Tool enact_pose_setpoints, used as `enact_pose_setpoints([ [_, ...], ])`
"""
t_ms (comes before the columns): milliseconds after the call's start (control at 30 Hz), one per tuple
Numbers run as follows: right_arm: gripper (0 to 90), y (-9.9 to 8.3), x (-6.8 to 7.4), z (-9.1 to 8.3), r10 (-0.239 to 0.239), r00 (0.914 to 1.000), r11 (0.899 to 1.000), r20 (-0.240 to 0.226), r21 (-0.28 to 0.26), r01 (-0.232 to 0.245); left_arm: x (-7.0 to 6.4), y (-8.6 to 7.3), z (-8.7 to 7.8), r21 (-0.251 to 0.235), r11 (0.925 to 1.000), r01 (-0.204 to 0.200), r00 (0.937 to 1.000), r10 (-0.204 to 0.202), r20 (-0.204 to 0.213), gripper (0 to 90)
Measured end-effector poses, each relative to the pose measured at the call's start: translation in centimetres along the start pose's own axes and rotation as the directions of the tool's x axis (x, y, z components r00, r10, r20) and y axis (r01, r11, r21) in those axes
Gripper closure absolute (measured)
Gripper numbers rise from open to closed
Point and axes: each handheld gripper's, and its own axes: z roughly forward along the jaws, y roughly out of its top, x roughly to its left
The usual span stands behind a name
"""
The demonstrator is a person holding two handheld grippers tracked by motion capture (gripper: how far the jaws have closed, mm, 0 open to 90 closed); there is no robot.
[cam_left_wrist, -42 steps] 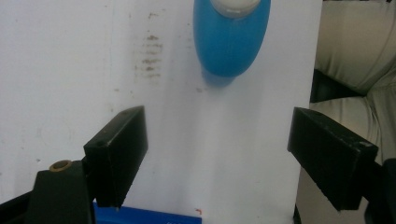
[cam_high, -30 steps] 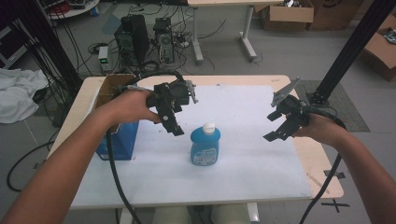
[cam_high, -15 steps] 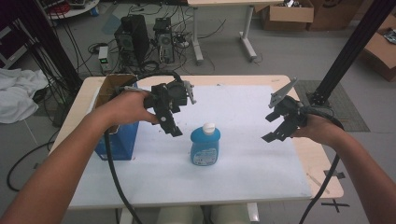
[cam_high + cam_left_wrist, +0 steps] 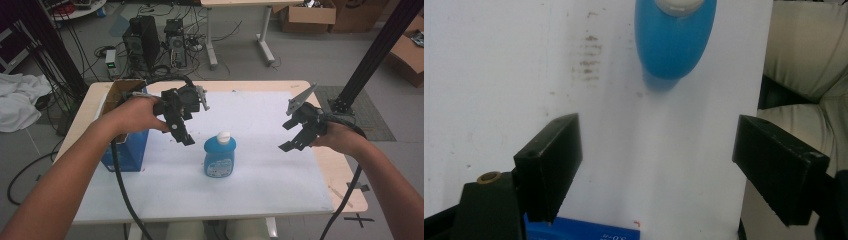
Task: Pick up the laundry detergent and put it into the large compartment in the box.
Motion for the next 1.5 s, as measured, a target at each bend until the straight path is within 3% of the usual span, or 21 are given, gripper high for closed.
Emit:
enact_pose_setpoints([
  [233,15.8,0.1,0.1,0.1,-0.003,1.0000,1.000,-0.001,-0.003,0.003,-0.3,0.7,-0.1,-0.018,0.9998,0.001,1.0000,-0.001,-0.002,19.6],
  [667,15.8,0.1,0.2,0.2,-0.006,1.0000,1.000,0.001,-0.005,0.006,-1.0,3.0,0.2,-0.040,0.9975,-0.059,0.9983,0.059,0.001,19.1],
  [967,15.8,0.0,0.3,0.1,-0.010,0.9999,1.000,0.002,-0.011,0.010,-0.9,4.8,1.5,-0.035,0.9954,-0.089,0.9958,0.090,0.020,19.1],
  [1500,15.8,-0.4,0.3,0.1,-0.004,1.0000,1.000,0.004,-0.019,0.004,-0.9,6.6,4.0,-0.011,0.9937,-0.111,0.9929,0.112,0.043,19.2],
])
